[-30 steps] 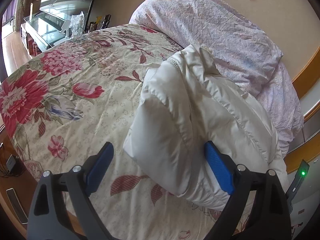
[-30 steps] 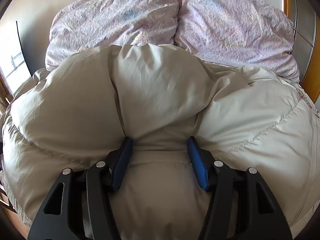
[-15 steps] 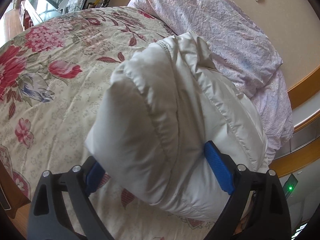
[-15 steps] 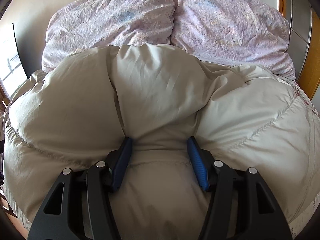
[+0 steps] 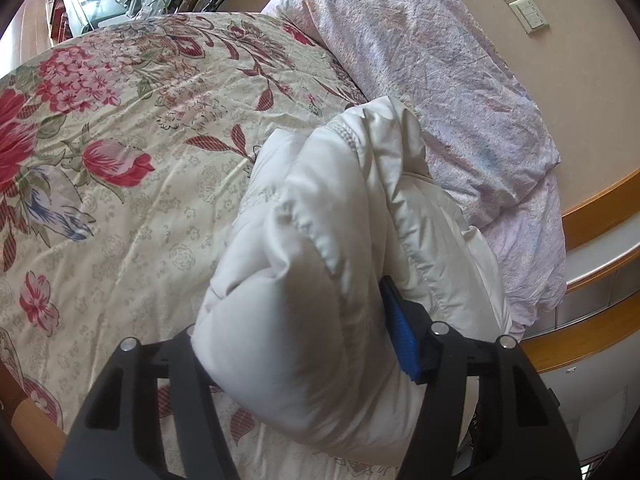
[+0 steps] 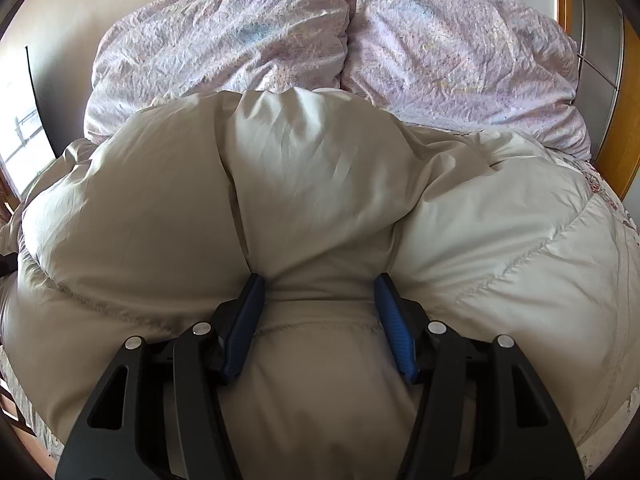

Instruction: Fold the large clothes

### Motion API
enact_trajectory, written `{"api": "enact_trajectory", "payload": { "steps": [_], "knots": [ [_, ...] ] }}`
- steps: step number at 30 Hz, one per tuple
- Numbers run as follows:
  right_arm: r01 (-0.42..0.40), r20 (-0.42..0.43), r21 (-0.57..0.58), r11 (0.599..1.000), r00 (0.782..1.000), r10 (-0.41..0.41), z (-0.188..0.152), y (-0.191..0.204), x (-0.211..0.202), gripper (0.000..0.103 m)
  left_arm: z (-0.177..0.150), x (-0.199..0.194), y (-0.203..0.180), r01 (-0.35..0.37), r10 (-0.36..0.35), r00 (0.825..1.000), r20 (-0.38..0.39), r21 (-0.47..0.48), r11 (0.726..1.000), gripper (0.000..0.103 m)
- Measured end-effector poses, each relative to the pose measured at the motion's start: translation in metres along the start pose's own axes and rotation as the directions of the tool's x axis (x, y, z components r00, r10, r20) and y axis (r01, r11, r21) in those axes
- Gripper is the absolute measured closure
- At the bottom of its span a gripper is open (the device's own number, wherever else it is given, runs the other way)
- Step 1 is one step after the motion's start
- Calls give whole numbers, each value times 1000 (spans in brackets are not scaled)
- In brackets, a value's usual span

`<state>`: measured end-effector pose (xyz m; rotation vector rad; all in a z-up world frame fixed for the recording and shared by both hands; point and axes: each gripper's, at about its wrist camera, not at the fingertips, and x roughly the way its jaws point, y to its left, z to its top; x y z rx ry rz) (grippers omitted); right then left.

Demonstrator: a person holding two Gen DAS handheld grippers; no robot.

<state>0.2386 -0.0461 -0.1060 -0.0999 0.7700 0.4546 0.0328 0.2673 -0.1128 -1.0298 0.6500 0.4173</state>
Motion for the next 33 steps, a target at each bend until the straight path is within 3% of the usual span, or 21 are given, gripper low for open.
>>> {"api": "enact_trajectory", "payload": {
  "steps": [7, 14, 23, 33],
  "knots": [
    [29, 1, -4, 1000, 1000, -29, 0, 4, -1, 44, 2, -12, -32, -35, 27, 998, 50, 165, 986, 66],
    [30, 0, -2, 1000, 1000, -30, -1, 4, -1, 44, -6, -36, -86, -31, -19, 990, 139, 350, 936, 69],
    [23, -4, 5, 1000, 1000, -23, -1, 1, 1, 44, -27, -63, -168, 30, -149, 973, 177, 540, 841, 69],
    [-11, -4, 25, 1000, 1000, 11, -1, -2, 2, 44, -75, -60, -251, 131, -282, 953, 110, 691, 711, 67]
  ]
}}
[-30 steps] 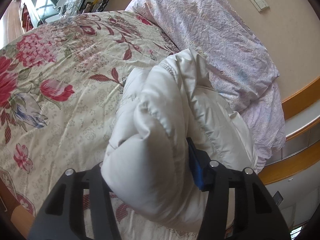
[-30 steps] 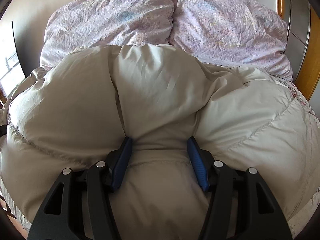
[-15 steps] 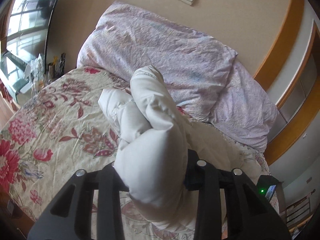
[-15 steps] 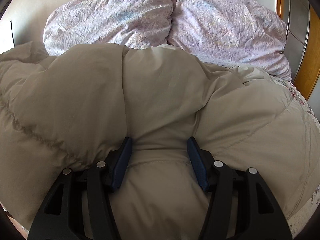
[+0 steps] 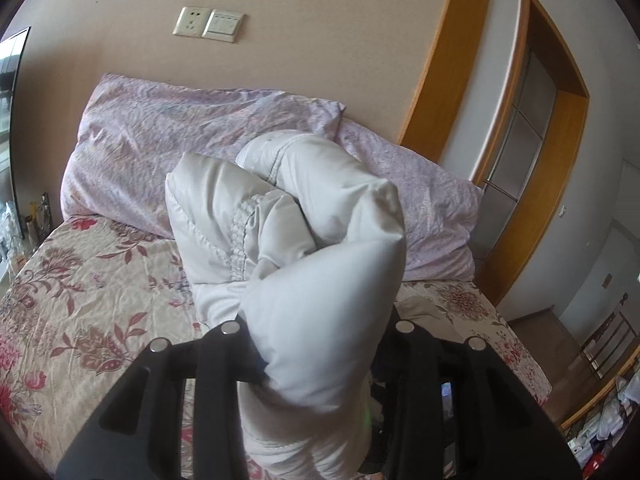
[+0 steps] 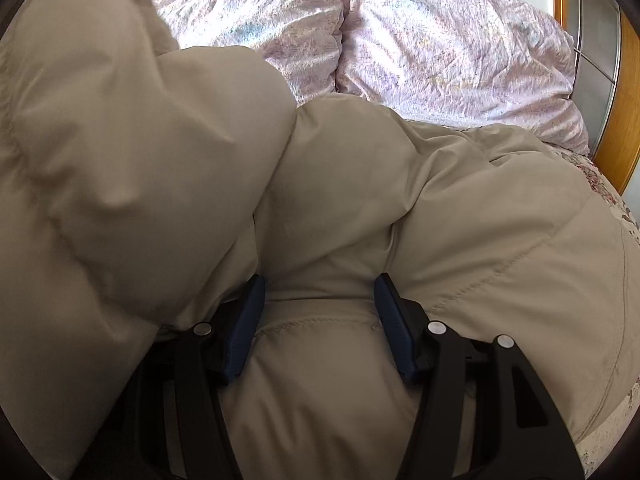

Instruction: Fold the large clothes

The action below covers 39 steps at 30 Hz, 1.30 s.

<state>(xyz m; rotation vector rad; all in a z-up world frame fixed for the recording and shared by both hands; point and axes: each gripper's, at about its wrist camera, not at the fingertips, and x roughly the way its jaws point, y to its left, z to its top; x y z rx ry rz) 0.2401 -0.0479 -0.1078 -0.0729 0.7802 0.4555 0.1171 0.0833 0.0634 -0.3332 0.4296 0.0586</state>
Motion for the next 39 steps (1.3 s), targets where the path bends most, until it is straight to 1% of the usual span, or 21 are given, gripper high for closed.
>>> {"api": "enact_trajectory", "payload": {
  "steps": [4, 6, 11, 14, 18, 21, 23, 26, 29, 34, 39],
  "knots": [
    [-29, 3, 7, 1000, 1000, 29, -1, -5, -2, 44, -3, 13, -32, 52, -52, 999, -10, 48, 998, 65],
    [-45, 5, 12, 999, 999, 44, -2, -9, -6, 44, -4, 19, -44, 78, -77, 997, -19, 57, 995, 65],
    [-87, 50, 26, 996, 995, 86, -14, -28, -30, 45, -8, 34, -68, 143, -139, 989, -56, 75, 987, 64],
    [-89, 75, 21, 996, 993, 88, -24, -40, -46, 45, -15, 42, -86, 178, -170, 982, -81, 104, 979, 64],
    [-63, 128, 14, 998, 990, 60, -36, -58, -68, 45, -26, 57, -112, 231, -214, 968, -132, 133, 964, 63],
    [-13, 153, 39, 999, 988, 7, -40, -74, -78, 45, -35, 69, -129, 264, -238, 956, -171, 152, 952, 63],
    [15, 149, 68, 998, 988, -25, -41, -90, -79, 45, -40, 77, -139, 284, -252, 947, -198, 154, 946, 63],
    [46, 140, 110, 993, 988, -61, -44, -112, -79, 45, -50, 89, -155, 302, -262, 937, -232, 160, 940, 63],
    [77, 137, 123, 989, 986, -94, -46, -125, -79, 45, -60, 101, -169, 312, -262, 928, -264, 170, 935, 63],
    [83, 137, 149, 985, 985, -104, -50, -145, -81, 45, -79, 121, -192, 324, -254, 915, -315, 195, 926, 63],
    [77, 132, 163, 984, 986, -99, -64, -156, -83, 45, -93, 134, -208, 329, -243, 907, -343, 220, 918, 62]
  ]
}}
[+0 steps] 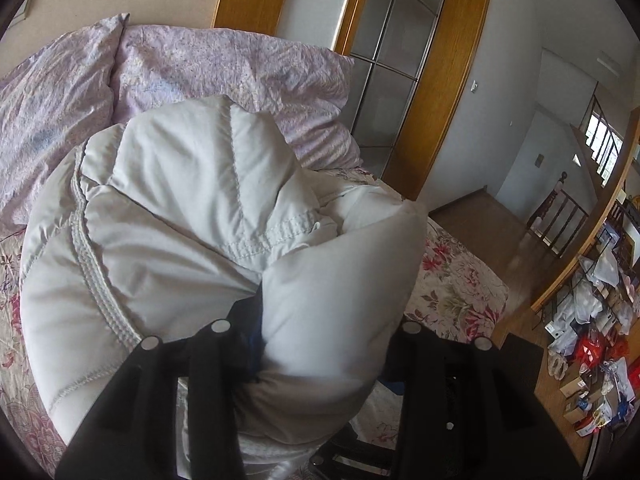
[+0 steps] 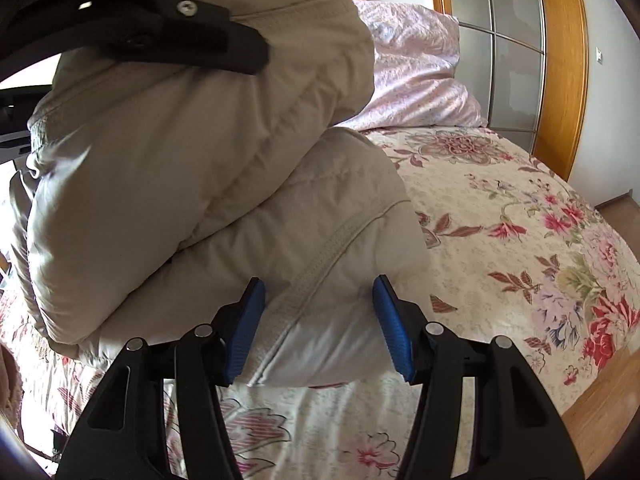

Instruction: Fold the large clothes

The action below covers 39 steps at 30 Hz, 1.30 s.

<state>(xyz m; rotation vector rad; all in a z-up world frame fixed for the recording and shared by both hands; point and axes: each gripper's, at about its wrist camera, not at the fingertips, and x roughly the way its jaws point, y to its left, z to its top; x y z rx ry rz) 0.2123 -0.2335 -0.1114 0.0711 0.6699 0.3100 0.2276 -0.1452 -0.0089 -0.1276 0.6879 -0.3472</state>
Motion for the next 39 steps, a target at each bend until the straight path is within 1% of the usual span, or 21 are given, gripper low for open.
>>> {"api": "enact_trajectory", "payload": {
  "steps": [8, 12, 15, 17, 19, 22, 24, 27, 30, 32, 35, 38, 39],
  "knots": [
    [-38, -4, 49, 998, 999, 38, -8, -10, 3, 45, -2, 18, -8, 11, -11, 999, -32, 6, 1000, 62],
    [-38, -4, 56, 998, 999, 39, -11, -11, 4, 44, -6, 26, -14, 18, -17, 998, -56, 23, 1000, 61],
    [-42, -6, 62, 997, 999, 42, -13, -13, 6, 44, -8, 27, -20, 1, 2, 998, -58, 45, 999, 60],
    [-47, -3, 66, 997, 999, 47, -13, -14, 6, 44, -6, 21, -24, -16, 18, 999, -38, 57, 998, 55],
    [-45, -4, 64, 997, 999, 45, -14, -13, 7, 44, -4, 10, -29, -25, 26, 1000, -10, 72, 997, 43],
    [-41, -6, 64, 997, 999, 41, -14, -12, 7, 44, 0, -8, -38, -32, 29, 999, 29, 100, 995, 32],
    [-41, -7, 64, 997, 999, 42, -14, -13, 8, 43, 2, -20, -42, -29, 24, 999, 45, 107, 994, 28],
    [-40, -10, 63, 997, 999, 41, -14, -13, 8, 43, 7, -43, -41, -38, 30, 996, 82, 102, 994, 27],
    [-40, -15, 60, 997, 999, 41, -13, -14, 9, 43, 12, -69, -25, -112, 100, 984, 146, 76, 991, 24],
    [-38, -15, 56, 998, 999, 39, -12, -15, 11, 43, 16, -80, -6, -172, 163, 972, 167, 39, 984, 23],
    [-35, -16, 53, 998, 999, 35, -12, -15, 11, 42, 18, -87, 27, -236, 238, 958, 161, -31, 971, 23],
    [-33, -17, 51, 998, 999, 34, -13, -14, 11, 42, 19, -84, 53, -325, 331, 932, 146, -65, 943, 23],
    [-33, -17, 51, 998, 999, 34, -13, -15, 11, 42, 18, -82, 60, -338, 346, 929, 134, -77, 938, 23]
  ]
}}
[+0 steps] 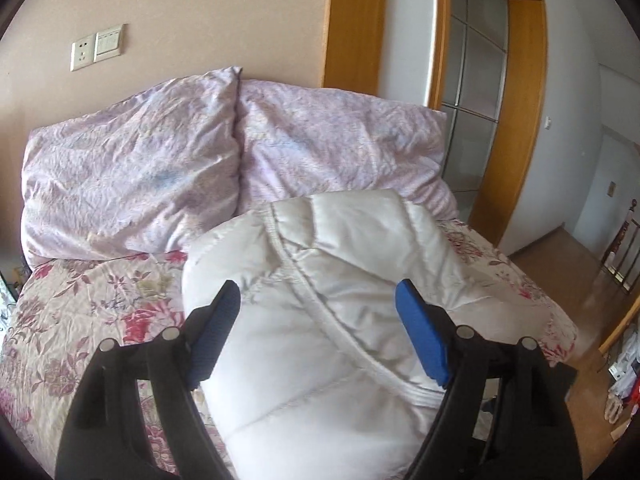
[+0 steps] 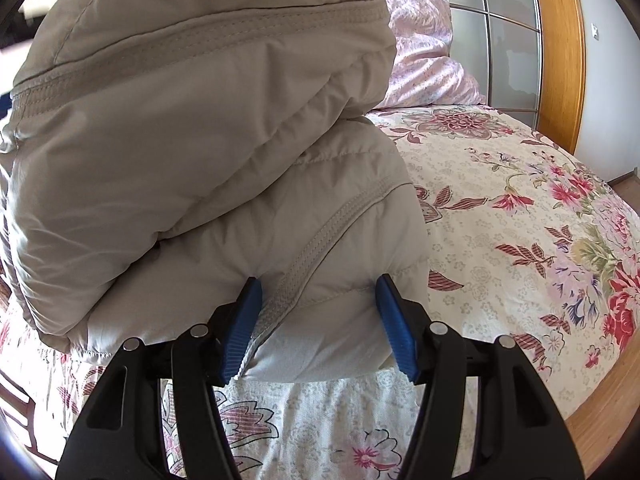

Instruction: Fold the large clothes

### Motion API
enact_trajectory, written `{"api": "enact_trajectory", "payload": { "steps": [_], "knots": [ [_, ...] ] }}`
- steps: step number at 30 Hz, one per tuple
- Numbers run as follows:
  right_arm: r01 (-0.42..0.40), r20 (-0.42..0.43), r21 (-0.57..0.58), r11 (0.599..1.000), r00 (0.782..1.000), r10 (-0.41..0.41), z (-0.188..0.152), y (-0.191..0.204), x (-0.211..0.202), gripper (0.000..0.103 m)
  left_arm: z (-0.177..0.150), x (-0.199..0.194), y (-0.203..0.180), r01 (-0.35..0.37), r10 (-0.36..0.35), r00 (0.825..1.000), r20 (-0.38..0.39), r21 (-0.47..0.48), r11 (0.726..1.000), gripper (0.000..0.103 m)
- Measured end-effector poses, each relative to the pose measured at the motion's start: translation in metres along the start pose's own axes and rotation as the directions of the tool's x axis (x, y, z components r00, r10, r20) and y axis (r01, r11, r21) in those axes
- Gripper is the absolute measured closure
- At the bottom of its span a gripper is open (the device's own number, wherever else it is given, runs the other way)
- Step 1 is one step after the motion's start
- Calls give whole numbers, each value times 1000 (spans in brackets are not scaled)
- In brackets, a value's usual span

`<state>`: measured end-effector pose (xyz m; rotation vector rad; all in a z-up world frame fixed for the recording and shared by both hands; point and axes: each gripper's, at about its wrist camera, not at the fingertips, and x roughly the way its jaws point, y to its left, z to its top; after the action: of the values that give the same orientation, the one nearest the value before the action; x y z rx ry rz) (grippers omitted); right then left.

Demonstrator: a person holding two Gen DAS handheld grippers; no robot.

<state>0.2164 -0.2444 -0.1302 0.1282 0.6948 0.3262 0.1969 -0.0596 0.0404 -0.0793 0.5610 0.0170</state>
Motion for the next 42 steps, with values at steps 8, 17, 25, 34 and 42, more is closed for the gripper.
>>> {"api": "enact_trajectory", "payload": {
  "steps": [8, 17, 25, 34, 42],
  "knots": [
    [1, 0, -3, 1000, 1000, -1, -1, 0, -1, 41, -17, 42, 28, -62, 60, 995, -83, -25, 998, 23],
    [2, 7, -9, 1000, 1000, -2, -1, -3, 1, 41, -33, 67, 2, -30, 35, 996, -87, 49, 998, 24],
    [8, 21, -17, 1000, 1000, -8, -2, -4, 2, 41, -45, 88, -23, -31, 42, 996, -84, 127, 991, 24],
    [31, 20, -30, 999, 999, -31, -2, -2, 2, 41, -61, 98, -38, -52, 60, 998, -34, 194, 980, 24],
    [47, 18, -42, 998, 999, -46, -1, 1, 4, 41, -63, 101, -36, -43, 52, 998, -37, 207, 977, 24]
  ]
}}
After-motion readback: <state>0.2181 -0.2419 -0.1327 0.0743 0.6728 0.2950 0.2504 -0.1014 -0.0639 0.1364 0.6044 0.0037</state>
